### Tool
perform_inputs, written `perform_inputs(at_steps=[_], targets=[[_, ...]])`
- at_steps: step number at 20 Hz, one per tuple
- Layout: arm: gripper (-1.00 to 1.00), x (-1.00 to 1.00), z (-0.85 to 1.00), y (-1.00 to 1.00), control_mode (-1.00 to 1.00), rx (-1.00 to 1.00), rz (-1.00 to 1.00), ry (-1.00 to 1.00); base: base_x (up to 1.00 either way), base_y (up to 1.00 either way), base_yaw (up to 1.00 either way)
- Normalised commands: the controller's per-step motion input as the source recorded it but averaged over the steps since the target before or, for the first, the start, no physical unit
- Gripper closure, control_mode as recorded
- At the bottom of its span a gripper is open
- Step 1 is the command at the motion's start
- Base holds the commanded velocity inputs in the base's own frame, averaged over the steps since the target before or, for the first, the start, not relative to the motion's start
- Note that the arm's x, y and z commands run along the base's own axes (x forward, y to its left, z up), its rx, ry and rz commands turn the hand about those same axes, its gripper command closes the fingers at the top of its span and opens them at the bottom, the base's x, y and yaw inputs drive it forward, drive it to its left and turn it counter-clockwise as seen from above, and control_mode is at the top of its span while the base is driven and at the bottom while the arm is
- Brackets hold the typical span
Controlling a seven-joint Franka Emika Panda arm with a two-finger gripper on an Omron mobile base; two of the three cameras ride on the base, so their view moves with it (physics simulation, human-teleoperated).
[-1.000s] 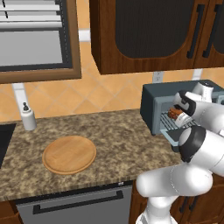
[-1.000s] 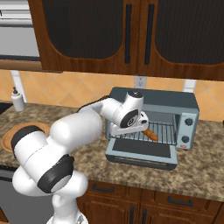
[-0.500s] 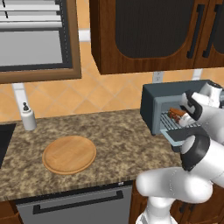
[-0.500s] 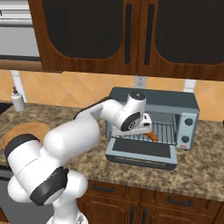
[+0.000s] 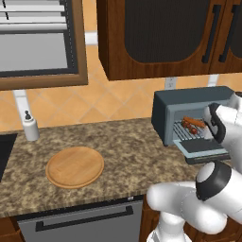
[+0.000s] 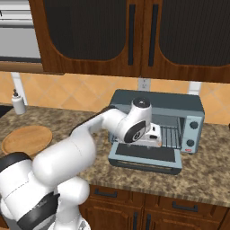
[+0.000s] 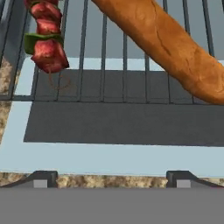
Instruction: Pick up the kebab skewer and baguette bread, and place them inside the toaster oven. Close the toaster oven door and start by setting the timer.
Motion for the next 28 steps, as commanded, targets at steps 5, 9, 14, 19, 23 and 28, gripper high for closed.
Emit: perform_inputs(at_steps=[5, 9, 14, 19, 23, 28], targets=[[-1.0, -0.02, -0.32, -0.23, -1.0, -0.01, -0.25, 0.0, 0.0, 0.0, 0.0], [-1.0, 0.03, -0.21, -0.18, -1.0, 0.0, -0.16, 0.0, 0.0, 0.0, 0.0], [-1.0, 0.02, -0.21, 0.0, -1.0, 0.0, -0.09, -0.01, 0.0, 0.0, 0.0], [-1.0, 0.2, -0.06, 0.0, -1.0, 0.0, -0.04, -0.04, 0.0, 0.0, 0.0], [-1.0, 0.1, -0.14, 0.0, -1.0, 0.0, -0.06, -0.04, 0.0, 0.0, 0.0], [-1.0, 0.03, -0.07, 0.0, -1.0, 0.0, -0.09, -0.03, 0.0, 0.0, 0.0]])
